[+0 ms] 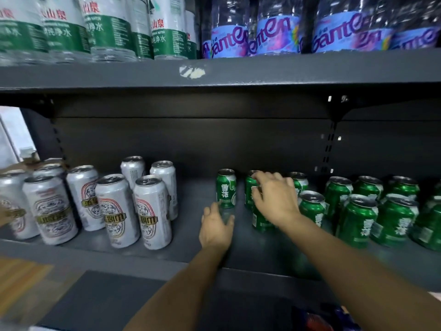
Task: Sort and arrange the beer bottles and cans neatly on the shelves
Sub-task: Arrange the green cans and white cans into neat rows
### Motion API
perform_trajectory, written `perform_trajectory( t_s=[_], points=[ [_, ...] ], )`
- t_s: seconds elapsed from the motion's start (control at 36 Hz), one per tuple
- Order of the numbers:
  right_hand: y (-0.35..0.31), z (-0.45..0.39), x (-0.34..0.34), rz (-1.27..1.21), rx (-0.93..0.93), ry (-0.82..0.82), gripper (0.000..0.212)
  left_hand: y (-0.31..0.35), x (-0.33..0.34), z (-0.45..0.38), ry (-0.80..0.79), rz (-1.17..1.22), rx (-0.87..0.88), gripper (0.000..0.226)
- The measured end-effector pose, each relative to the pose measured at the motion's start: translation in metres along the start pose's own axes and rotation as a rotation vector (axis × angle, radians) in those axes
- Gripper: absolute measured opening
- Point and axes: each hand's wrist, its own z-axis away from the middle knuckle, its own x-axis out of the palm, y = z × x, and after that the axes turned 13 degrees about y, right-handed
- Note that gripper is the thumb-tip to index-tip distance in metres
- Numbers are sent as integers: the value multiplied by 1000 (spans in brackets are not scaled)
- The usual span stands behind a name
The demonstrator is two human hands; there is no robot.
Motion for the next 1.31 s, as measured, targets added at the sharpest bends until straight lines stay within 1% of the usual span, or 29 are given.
perform_trajectory(
  t_s=[0.08, 0.14, 0.25, 0.28, 0.33, 0.42, 0.53, 0.58, 0.64, 0.69, 0.75, 0.78, 0.83, 0.89, 1.03, 1.11, 1.17, 1.19, 1.31],
  points=[
    [-1, 13, -4, -29, 12, -16, 36, 1, -15, 14, 39, 5, 40, 40],
    [-6, 20, -6, -65, 29, -24, 33, 1, -28, 22, 68, -15, 98, 35],
    [-29, 33, -8, -161, 101, -55, 26, -9, -53, 33, 60, -105, 315, 24],
    [-36, 36, -8, -164, 93, -64, 25, -14, -59, 35, 60, -121, 363, 23],
    [-51, 40, -6, -175, 65, -83, 25, -22, -69, 36, 89, -119, 405, 22],
    [-75, 42, -2, -215, 58, -101, 27, -34, -83, 33, 197, -70, 428, 24],
    [-107, 38, 6, -271, 96, -127, 29, -49, -108, 22, 399, 14, 527, 36],
    [-124, 36, 12, -322, 147, -153, 32, -57, -120, 16, 488, 43, 487, 42],
    [-141, 32, 17, -377, 204, -190, 40, -67, -126, 11, 531, 101, 396, 51],
    [-157, 29, 23, -420, 249, -241, 52, -76, -128, 11, 510, 184, 307, 59],
    [-171, 27, 29, -456, 282, -277, 64, -78, -128, 14, 431, 268, 171, 71],
    [-178, 26, 32, -470, 293, -281, 69, -79, -127, 15, 375, 303, 74, 76],
    [-190, 25, 36, -498, 311, -262, 77, -80, -124, 14, 254, 338, -123, 84],
    [-200, 23, 40, -526, 335, -226, 79, -83, -121, 10, 169, 321, -211, 86],
    [-213, 24, 49, -521, 374, -164, 75, -85, -123, -6, 110, 171, -248, 78],
    [-216, 23, 50, -461, 397, -100, 86, -83, -127, -10, 63, 97, -207, 75],
    [-214, 20, 47, -411, 416, -56, 91, -78, -126, -9, 14, 96, -172, 77],
    [-212, 19, 45, -390, 425, -34, 89, -74, -125, -9, 0, 110, -162, 76],
    [-193, 12, 37, -368, 478, 4, 62, -58, -117, -13, -27, 117, -117, 71]
  ],
)
